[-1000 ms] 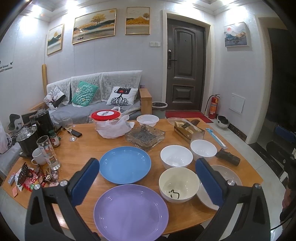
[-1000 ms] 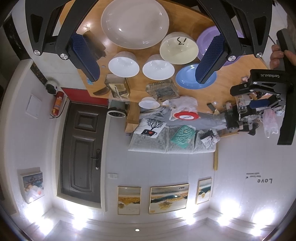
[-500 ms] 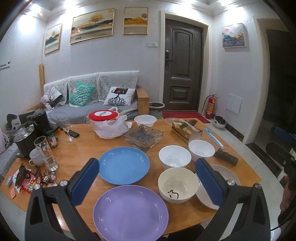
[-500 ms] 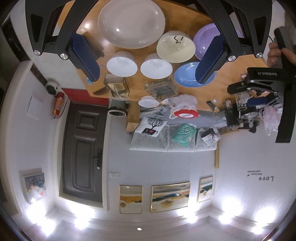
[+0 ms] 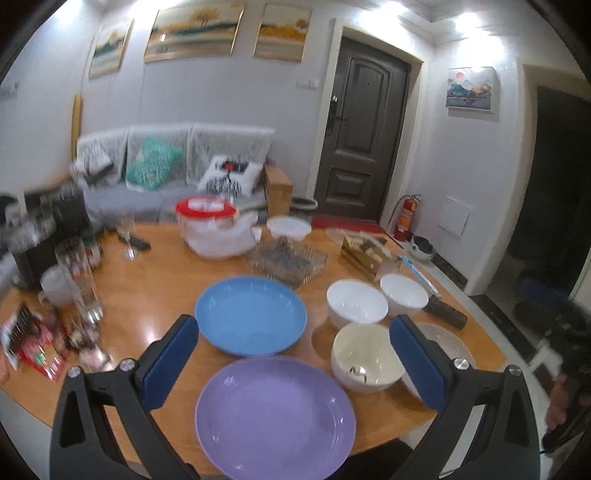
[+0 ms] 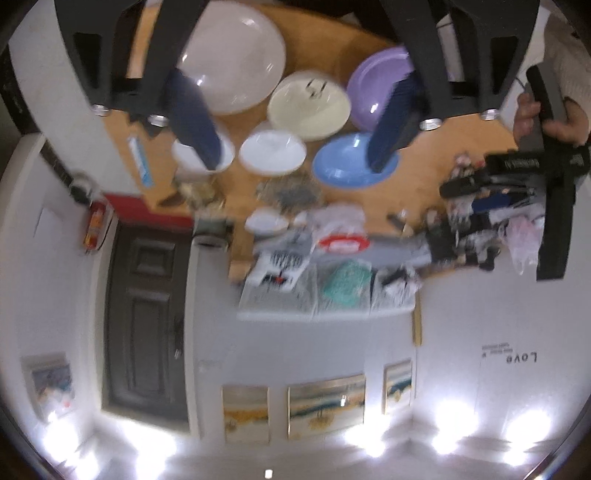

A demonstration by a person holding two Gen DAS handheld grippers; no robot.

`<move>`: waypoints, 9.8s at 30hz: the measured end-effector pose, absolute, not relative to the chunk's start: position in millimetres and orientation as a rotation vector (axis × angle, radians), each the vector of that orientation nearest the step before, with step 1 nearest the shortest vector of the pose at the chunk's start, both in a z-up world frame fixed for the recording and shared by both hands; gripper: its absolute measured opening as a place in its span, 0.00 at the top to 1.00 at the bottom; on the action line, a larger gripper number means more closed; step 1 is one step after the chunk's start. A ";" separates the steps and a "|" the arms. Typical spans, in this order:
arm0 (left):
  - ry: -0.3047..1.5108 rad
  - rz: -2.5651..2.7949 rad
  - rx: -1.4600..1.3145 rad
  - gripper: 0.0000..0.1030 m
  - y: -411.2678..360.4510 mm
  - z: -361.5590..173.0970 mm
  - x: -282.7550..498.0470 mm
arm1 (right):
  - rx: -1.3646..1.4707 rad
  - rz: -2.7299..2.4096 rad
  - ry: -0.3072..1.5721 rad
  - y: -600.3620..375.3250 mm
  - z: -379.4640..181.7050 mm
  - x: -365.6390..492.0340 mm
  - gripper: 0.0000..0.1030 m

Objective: Organize plates and bowls
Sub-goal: 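Close the left gripper on the purple plate rim while the right gripper grips it too, then lift the purple plate with both grippers and lower it onto the white plate, then open both grippers and move them to the blue plate, then close the left gripper on the blue plate rim while the right gripper grips it too, then carry the blue plate with both grippers and lower it onto the purple plate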

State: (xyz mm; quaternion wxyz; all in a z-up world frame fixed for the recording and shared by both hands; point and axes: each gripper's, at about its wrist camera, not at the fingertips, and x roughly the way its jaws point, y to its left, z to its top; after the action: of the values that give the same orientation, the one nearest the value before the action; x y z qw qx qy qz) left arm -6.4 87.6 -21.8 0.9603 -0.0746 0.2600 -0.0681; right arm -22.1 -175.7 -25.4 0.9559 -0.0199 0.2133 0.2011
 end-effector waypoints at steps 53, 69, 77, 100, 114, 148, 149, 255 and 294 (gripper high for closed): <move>0.789 0.030 -0.305 0.88 163.4 -114.1 7.8 | -0.093 0.626 0.854 -65.0 -146.2 40.8 0.77; 0.741 -0.104 -0.184 0.88 25.8 -65.1 31.8 | 0.055 0.476 0.736 -198.9 -127.1 31.4 0.77; 0.814 -0.209 -0.067 0.87 -81.3 -80.5 61.1 | 0.140 0.316 0.715 -295.5 -143.7 28.2 0.77; 0.952 -0.251 0.183 0.87 -161.6 -128.4 92.8 | 0.119 0.197 0.852 -349.2 -192.0 50.4 0.76; 0.981 -0.213 0.243 0.86 -161.6 -140.3 98.8 | 0.086 0.188 0.859 -336.2 -197.7 60.8 0.75; 0.946 -0.347 0.076 0.62 -136.4 -115.9 84.2 | -0.052 0.124 0.805 -311.4 -161.2 67.4 0.51; 0.925 -0.358 0.064 0.61 -131.1 -107.7 80.7 | -0.042 0.140 0.790 -308.3 -153.4 66.5 0.51; 0.800 0.072 -0.101 0.87 170.3 -60.5 120.8 | -0.105 0.524 0.990 -32.0 -93.5 190.0 0.76; 0.871 -0.173 0.091 0.85 -81.8 -64.9 107.1 | 0.073 0.313 0.899 -278.5 -115.7 120.5 0.76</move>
State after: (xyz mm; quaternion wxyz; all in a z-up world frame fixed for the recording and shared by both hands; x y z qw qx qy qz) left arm 107.1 -81.8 -64.9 0.9019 0.0441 0.4214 -0.0837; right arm 120.5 -278.5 -115.7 0.8881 0.0353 0.4328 0.1507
